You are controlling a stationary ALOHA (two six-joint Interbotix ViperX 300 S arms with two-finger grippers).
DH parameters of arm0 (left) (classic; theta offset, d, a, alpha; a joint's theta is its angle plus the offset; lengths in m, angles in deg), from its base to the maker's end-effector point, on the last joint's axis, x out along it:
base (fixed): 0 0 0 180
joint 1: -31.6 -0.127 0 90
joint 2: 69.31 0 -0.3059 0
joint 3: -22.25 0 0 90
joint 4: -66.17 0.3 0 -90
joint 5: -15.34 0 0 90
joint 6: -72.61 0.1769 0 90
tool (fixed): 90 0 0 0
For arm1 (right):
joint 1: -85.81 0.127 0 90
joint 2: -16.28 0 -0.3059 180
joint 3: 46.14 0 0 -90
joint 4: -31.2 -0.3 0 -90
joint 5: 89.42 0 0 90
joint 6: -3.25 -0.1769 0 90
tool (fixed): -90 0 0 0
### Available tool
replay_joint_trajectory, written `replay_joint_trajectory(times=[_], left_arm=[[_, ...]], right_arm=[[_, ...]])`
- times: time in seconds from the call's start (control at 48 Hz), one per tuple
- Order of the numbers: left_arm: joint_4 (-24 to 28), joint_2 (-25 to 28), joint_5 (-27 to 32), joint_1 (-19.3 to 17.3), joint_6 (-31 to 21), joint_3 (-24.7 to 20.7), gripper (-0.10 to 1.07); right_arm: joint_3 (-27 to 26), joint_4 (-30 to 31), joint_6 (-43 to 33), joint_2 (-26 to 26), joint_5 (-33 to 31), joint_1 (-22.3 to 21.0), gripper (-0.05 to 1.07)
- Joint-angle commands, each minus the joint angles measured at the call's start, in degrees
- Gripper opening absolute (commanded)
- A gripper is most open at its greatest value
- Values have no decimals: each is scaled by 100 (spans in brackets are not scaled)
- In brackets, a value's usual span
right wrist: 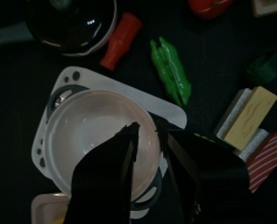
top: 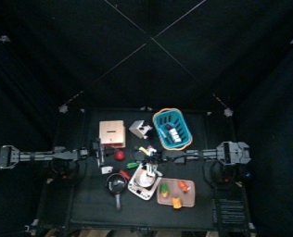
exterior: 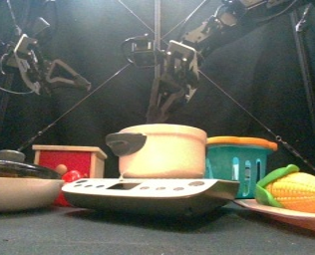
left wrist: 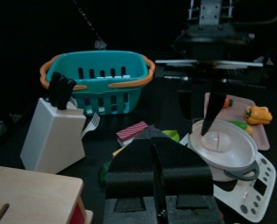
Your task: Grab pairing knife
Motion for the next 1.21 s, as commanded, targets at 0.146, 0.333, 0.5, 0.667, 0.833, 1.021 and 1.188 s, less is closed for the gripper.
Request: replay_joint_trajectory(times=[0.146, 0.333, 0.5, 0.667, 0.833, 1.021, 1.188], left_arm=[[0, 9, -35, -18, -9, -70, 1], [0, 0, -26, -18, -9, -62, 1], [0, 0, -26, -18, -9, -62, 1], [0, 9, -26, -18, -9, -53, 1], [0, 9, -35, -18, 0, -35, 1], [0, 9, -26, -26, -9, -35, 1], [0, 0, -35, -53, 9, -35, 1]], right_arm=[[26, -185, -88, 896, 79, -589, 68], [229, -439, -492, 1195, 70, -1512, 67], [369, -422, -1134, 1151, -18, -2382, 67], [343, -9, -1512, 993, -466, -2777, 66], [316, 229, -1617, 1002, -844, -2795, 66], [536, 290, -1846, 914, -1081, -2795, 66], [650, 510, -1942, 817, -1055, -2804, 67]])
